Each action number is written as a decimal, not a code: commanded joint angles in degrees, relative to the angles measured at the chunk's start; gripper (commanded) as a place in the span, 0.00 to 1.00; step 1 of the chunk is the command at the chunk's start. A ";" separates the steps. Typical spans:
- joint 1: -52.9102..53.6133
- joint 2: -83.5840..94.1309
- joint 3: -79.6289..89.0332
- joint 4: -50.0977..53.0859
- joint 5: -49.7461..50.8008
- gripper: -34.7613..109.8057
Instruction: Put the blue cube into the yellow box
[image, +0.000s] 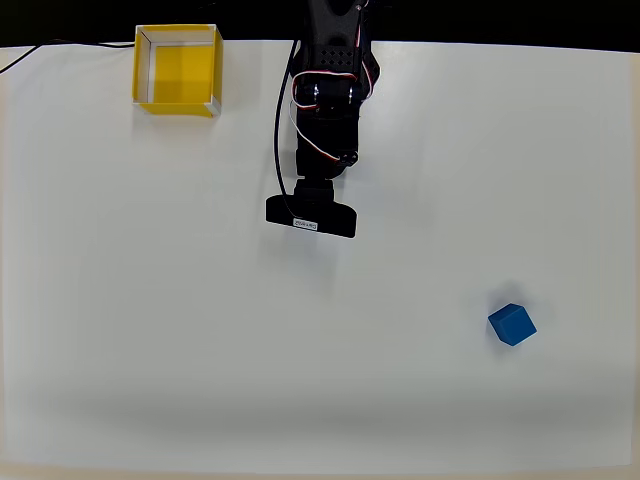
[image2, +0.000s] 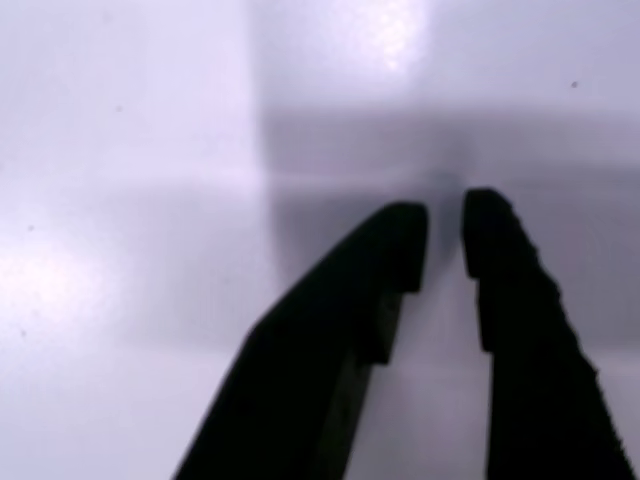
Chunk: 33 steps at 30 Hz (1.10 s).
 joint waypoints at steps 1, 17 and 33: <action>-0.53 1.49 1.49 1.05 0.26 0.24; -1.41 -0.70 0.88 -2.64 -4.48 0.24; -4.48 -46.85 -34.72 -46.41 5.10 0.39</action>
